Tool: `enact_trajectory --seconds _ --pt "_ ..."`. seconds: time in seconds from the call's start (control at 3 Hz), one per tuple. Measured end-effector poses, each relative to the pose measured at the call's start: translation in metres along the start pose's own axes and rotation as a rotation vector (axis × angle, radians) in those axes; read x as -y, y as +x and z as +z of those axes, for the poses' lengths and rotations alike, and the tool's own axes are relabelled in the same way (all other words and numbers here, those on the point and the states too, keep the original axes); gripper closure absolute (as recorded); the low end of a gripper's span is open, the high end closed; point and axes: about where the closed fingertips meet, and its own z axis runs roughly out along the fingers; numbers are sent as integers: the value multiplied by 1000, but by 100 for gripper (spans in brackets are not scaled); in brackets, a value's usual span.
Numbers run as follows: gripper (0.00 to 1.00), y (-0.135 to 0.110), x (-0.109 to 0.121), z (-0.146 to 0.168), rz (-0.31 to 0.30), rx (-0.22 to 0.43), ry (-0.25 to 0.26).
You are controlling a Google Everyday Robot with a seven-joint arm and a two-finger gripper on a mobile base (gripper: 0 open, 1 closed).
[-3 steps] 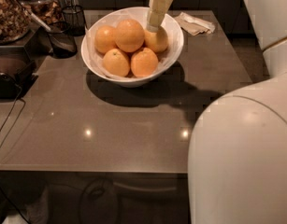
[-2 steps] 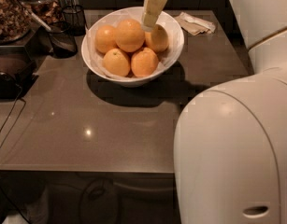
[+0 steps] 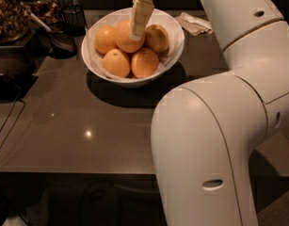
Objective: Pick orange from white bowl
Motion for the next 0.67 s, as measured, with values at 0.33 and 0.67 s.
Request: enact_trajectory --seconds 0.33,0.67 --pt "19 -4 -2 21 8 -3 -41" --pt "20 -1 -7 36 37 0 -83"
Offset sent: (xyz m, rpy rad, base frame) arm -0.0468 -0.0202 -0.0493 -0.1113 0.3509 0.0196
